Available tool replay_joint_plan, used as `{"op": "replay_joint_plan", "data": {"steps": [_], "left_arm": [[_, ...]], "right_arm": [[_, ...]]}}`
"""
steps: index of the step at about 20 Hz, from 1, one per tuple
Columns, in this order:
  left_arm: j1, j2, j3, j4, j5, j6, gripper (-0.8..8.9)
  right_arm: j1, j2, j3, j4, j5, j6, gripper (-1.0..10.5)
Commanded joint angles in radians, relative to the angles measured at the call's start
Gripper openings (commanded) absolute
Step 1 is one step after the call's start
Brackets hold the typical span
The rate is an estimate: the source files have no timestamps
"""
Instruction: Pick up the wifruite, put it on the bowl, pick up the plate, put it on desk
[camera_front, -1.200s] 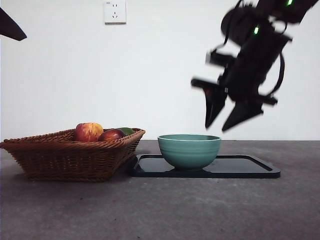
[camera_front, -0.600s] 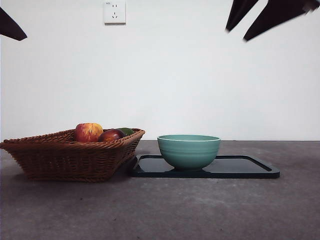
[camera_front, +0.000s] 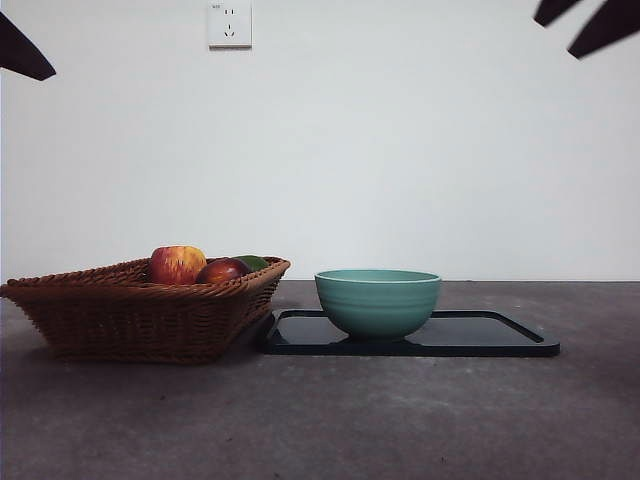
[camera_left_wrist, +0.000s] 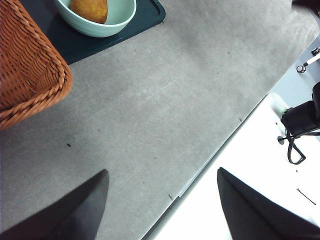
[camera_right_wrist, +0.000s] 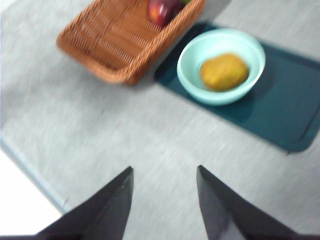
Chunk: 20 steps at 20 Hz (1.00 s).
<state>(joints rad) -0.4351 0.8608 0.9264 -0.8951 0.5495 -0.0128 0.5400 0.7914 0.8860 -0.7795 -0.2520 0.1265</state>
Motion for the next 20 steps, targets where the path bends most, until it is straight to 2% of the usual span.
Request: {"op": "replay_joint_plan", "data": {"steps": [1, 4, 20], "left_arm": [[-0.005, 0.003, 0.009, 0.005, 0.005, 0.013, 3.44], [-0.005, 0.003, 0.009, 0.005, 0.005, 0.013, 3.44], [-0.005, 0.003, 0.009, 0.005, 0.005, 0.013, 3.44]], "right_arm": [[0.012, -0.031, -0.037, 0.008, -0.047, -0.006, 2.0], [0.014, -0.057, -0.069, -0.004, -0.093, -0.007, 2.0], [0.014, -0.055, -0.069, -0.008, -0.092, -0.007, 2.0]]}}
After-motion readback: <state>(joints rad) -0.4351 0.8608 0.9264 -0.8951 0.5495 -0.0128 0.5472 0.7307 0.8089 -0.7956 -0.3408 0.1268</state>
